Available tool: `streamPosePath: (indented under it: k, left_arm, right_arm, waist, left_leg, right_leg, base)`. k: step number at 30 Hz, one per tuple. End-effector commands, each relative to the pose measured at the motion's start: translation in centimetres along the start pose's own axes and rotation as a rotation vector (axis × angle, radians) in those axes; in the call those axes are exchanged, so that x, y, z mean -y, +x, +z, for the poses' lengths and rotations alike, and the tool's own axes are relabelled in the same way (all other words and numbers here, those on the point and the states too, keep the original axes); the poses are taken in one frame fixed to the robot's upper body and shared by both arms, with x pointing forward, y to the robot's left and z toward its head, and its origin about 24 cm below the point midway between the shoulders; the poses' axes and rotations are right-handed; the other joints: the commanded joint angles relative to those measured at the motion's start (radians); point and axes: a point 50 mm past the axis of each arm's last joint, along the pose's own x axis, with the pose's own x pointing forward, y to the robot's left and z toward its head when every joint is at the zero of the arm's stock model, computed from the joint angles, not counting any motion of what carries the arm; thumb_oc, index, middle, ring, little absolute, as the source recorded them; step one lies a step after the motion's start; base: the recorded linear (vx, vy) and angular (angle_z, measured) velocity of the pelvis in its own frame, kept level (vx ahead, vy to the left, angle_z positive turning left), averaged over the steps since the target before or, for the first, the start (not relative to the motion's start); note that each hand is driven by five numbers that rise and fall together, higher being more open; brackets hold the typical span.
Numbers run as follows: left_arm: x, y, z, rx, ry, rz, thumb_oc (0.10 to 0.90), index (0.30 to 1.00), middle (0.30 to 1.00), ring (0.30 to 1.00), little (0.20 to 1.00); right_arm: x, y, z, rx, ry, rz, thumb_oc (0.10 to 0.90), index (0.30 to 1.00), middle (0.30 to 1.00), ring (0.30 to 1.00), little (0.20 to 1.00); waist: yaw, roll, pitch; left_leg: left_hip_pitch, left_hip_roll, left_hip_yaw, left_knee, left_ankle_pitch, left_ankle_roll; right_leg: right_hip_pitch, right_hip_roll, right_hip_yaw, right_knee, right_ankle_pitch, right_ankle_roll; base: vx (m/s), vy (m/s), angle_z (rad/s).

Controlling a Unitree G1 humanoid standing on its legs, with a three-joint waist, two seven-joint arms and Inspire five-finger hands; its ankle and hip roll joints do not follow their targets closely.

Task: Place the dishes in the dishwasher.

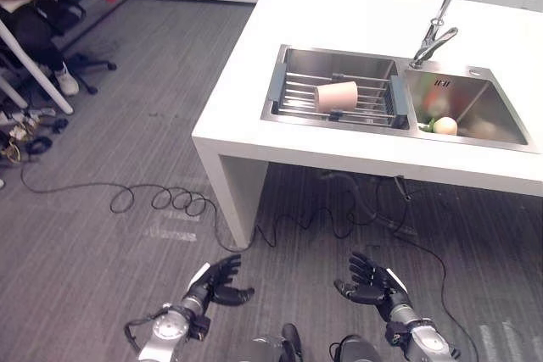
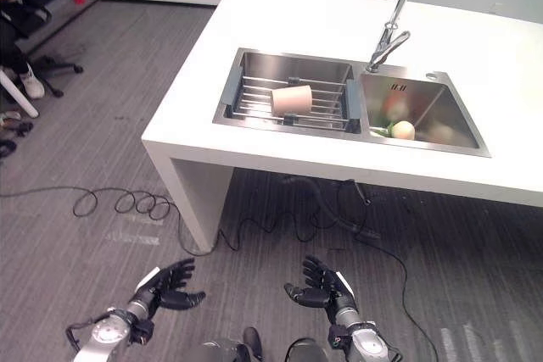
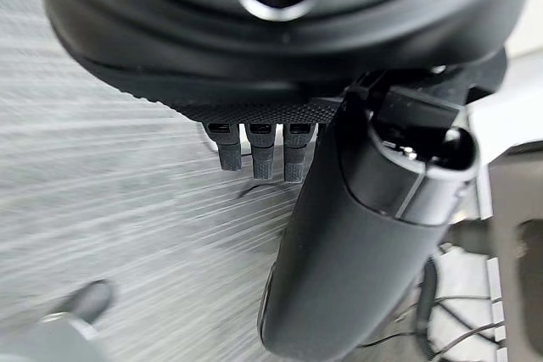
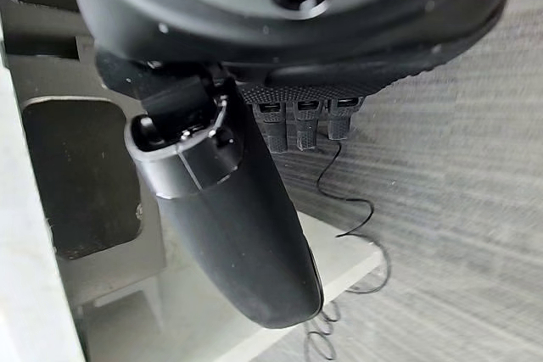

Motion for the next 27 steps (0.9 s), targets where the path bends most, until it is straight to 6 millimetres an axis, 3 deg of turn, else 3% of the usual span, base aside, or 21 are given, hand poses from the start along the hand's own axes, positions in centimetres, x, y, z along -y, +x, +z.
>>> streamPosePath:
  k: [1, 2, 5, 9, 11, 13, 14, 15, 16, 19, 21, 23, 24, 25, 27]
  left_arm:
    - [-1.3, -0.3, 2.4, 0.132, 0.052, 0.03, 0.8, 0.9, 0.9, 0.9, 0.9]
    - [-1.4, -0.2, 2.4, 0.13, 0.049, 0.034, 0.8, 0.9, 0.9, 0.9, 0.9]
    - [-1.4, -0.1, 2.0, 0.118, 0.041, 0.047, 0.8, 0.9, 0.9, 0.9, 0.9]
    - [-1.0, -0.1, 1.4, 0.095, 0.032, 0.06, 0.8, 0.9, 0.9, 0.9, 0.9]
    - [-0.5, -0.4, 0.4, 0.056, 0.008, 0.084, 0.8, 0.9, 0.9, 0.9, 0.9]
    - [-0.2, -0.4, 0.1, 0.04, 0.001, 0.087, 0.8, 0.9, 0.9, 0.9, 0.9]
    - [0.0, -0.3, 0.1, 0.038, 0.004, 0.084, 0.8, 0.9, 0.9, 0.9, 0.9]
    - [0.1, -0.2, 0.2, 0.034, 0.001, 0.083, 0.8, 0.9, 0.9, 0.9, 0.9]
    - [0.1, -0.2, 0.1, 0.028, -0.002, 0.08, 0.8, 0.9, 0.9, 0.9, 0.9]
    - [0.2, 0.0, -0.4, -0.01, -0.004, 0.056, 0.8, 0.9, 0.9, 0.9, 0.9]
    - [0.4, 0.0, -1.1, -0.04, -0.009, 0.059, 0.8, 0.9, 0.9, 0.9, 0.9]
    - [0.5, -0.2, -1.8, -0.069, -0.025, 0.067, 0.8, 0.9, 0.9, 0.9, 0.9]
    - [0.7, -0.2, -2.3, -0.095, -0.045, 0.071, 0.8, 0.9, 0.9, 0.9, 0.9]
    - [0.5, -0.2, -2.7, -0.12, -0.062, 0.069, 0.8, 0.9, 0.9, 0.9, 0.9]
    - [0.5, -0.3, -3.3, -0.159, -0.08, 0.075, 0.8, 0.9, 0.9, 0.9, 0.9]
  right_arm:
    - [0.5, 0.4, 2.8, 0.143, -0.049, 0.014, 0.8, 0.9, 0.9, 0.9, 0.9]
    - [0.6, 0.4, 2.8, 0.14, -0.046, 0.014, 0.8, 0.9, 0.9, 0.9, 0.9]
    - [0.7, 0.5, 2.5, 0.126, -0.047, 0.029, 0.8, 0.9, 0.9, 0.9, 0.9]
    - [0.5, 0.6, 2.2, 0.105, -0.05, 0.04, 0.8, 0.9, 0.9, 0.9, 0.9]
    - [0.2, 0.8, 2.0, 0.078, -0.062, 0.06, 0.8, 0.9, 0.9, 0.9, 0.9]
    - [0.4, 0.8, 2.3, 0.068, -0.092, 0.069, 0.8, 0.9, 0.9, 0.9, 0.9]
    - [0.6, 0.8, 2.4, 0.068, -0.094, 0.062, 0.8, 0.9, 0.9, 0.9, 0.9]
    - [0.8, 0.7, 2.4, 0.065, -0.098, 0.055, 0.8, 0.9, 0.9, 0.9, 0.9]
    - [1.1, 0.6, 2.3, 0.06, -0.104, 0.047, 0.8, 0.9, 0.9, 0.9, 0.9]
    - [2.1, 0.0, 1.7, 0.037, -0.091, -0.003, 0.8, 0.9, 0.9, 0.9, 0.9]
    - [2.6, -0.1, 1.2, 0.017, -0.077, -0.027, 0.8, 0.9, 0.9, 0.9, 0.9]
    - [2.9, -0.3, 0.8, -0.002, -0.07, -0.045, 0.8, 0.9, 0.9, 0.9, 0.9]
    - [3.2, -0.4, 0.4, -0.015, -0.063, -0.059, 0.8, 0.9, 0.9, 0.9, 0.9]
    - [3.4, -0.6, 0.0, -0.025, -0.05, -0.078, 0.8, 0.9, 0.9, 0.9, 0.9]
    - [3.5, -0.7, -0.4, -0.044, -0.031, -0.103, 0.8, 0.9, 0.9, 0.9, 0.9]
  waist:
    - [-0.017, -0.011, 0.0]
    - [-0.024, -0.015, 0.001]
    - [-0.036, -0.027, 0.008]
    - [-0.038, -0.033, 0.005]
    - [-0.028, -0.053, -0.015]
    - [-0.017, -0.073, -0.021]
    - [-0.009, -0.089, -0.02]
    - [-0.004, -0.1, -0.018]
    - [-0.003, -0.102, -0.015]
    - [0.001, -0.1, -0.009]
    - [0.009, -0.086, -0.008]
    - [0.017, -0.067, -0.008]
    - [0.025, -0.059, -0.004]
    - [0.025, -0.061, -0.01]
    - [0.028, -0.057, -0.017]
  left_leg:
    - [0.007, 0.068, -0.179, 0.084, -0.052, 0.003]
    - [0.014, 0.07, -0.187, 0.084, -0.059, -0.003]
    - [0.047, 0.079, -0.191, 0.084, -0.096, -0.019]
    - [0.064, 0.101, -0.191, 0.084, -0.09, -0.037]
    - [0.083, 0.123, -0.172, 0.084, -0.073, -0.063]
    - [0.103, 0.128, -0.149, 0.084, -0.019, -0.084]
    - [0.11, 0.125, -0.14, 0.084, 0.052, -0.094]
    - [0.102, 0.122, -0.135, 0.098, 0.089, -0.1]
    - [0.075, 0.128, -0.129, 0.152, 0.101, -0.104]
    - [0.015, 0.145, -0.112, 0.173, 0.131, -0.113]
    - [0.01, 0.127, -0.132, 0.084, 0.105, -0.111]
    - [-0.057, 0.139, -0.155, 0.084, 0.086, -0.128]
    - [-0.115, 0.158, -0.154, 0.084, 0.118, -0.144]
    - [-0.131, 0.188, -0.112, 0.084, 0.11, -0.143]
    - [-0.137, 0.196, -0.124, 0.084, 0.095, -0.14]
  right_leg:
    - [0.096, 0.031, -0.018, -0.374, 0.196, 0.041]
    - [0.089, 0.02, -0.018, -0.471, 0.221, 0.042]
    - [0.07, -0.021, 0.01, -0.592, 0.282, 0.064]
    - [0.095, -0.005, 0.025, -0.621, 0.198, 0.064]
    - [0.125, 0.021, 0.022, -0.621, 0.112, 0.039]
    - [0.148, 0.032, 0.024, -0.621, 0.079, 0.015]
    - [0.163, 0.032, 0.034, -0.621, 0.064, 0.0]
    - [0.173, 0.03, 0.039, -0.621, 0.055, -0.01]
    - [0.182, 0.034, 0.038, -0.621, 0.047, -0.021]
    - [0.215, 0.044, 0.027, -0.621, 0.027, -0.041]
    - [0.229, 0.06, 0.038, -0.621, 0.019, -0.03]
    - [0.236, 0.079, 0.037, -0.621, 0.007, -0.022]
    - [0.253, 0.087, 0.033, -0.621, -0.009, -0.023]
    - [0.259, 0.078, 0.009, -0.621, -0.023, -0.019]
    - [0.257, 0.068, -0.007, -0.621, -0.025, -0.012]
  base:
    - [0.15, -0.179, 0.36]
    - [0.17, -0.205, 0.51]
    - [0.18, -0.301, 0.03]
    - [0.15, -0.304, -0.07]
    - [0.22, -0.488, -0.17]
    - [0.17, -0.402, -0.2]
    - [0.12, -0.317, -0.2]
    - [0.09, -0.287, -0.25]
    - [0.07, -0.216, -0.2]
    - [0.11, -0.121, -0.02]
    - [0.12, 0.066, -0.05]
    - [0.1, 0.067, -0.01]
    - [0.08, 0.009, -0.07]
    - [0.08, 0.01, -0.15]
    - [0.05, 0.033, -0.03]
